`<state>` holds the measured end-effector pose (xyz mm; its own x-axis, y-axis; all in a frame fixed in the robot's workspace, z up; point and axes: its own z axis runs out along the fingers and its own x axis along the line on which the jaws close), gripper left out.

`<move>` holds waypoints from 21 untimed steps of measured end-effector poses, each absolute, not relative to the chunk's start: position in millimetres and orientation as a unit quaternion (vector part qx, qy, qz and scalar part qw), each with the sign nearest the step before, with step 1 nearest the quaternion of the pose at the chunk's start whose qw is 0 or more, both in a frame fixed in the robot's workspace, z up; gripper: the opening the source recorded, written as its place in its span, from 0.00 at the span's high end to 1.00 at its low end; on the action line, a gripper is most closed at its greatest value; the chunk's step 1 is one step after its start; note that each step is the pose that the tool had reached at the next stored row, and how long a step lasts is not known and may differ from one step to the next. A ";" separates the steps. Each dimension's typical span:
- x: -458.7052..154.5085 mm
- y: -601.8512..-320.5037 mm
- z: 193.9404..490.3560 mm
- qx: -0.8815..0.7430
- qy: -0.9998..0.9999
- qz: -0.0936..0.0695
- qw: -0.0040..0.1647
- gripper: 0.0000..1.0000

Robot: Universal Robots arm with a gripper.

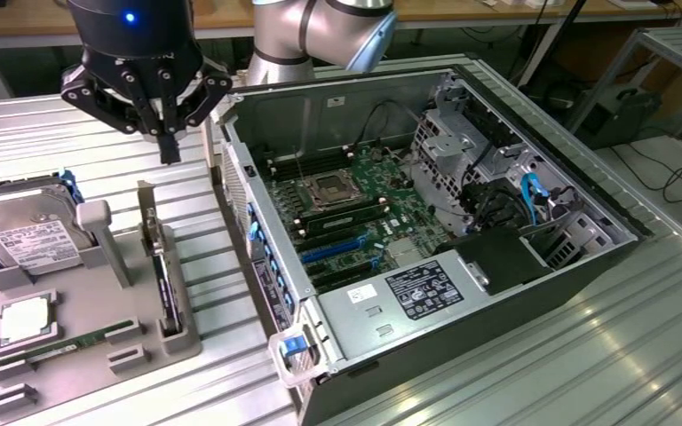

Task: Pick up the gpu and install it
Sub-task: 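Reach for the gpu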

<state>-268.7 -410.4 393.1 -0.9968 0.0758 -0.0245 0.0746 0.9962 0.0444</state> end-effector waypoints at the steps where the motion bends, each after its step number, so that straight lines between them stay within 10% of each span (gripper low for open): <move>1: -269.5 -410.6 393.1 0.038 0.999 0.022 0.013 0.89; 21: -304.2 -416.0 392.6 0.035 0.999 0.023 0.013 0.89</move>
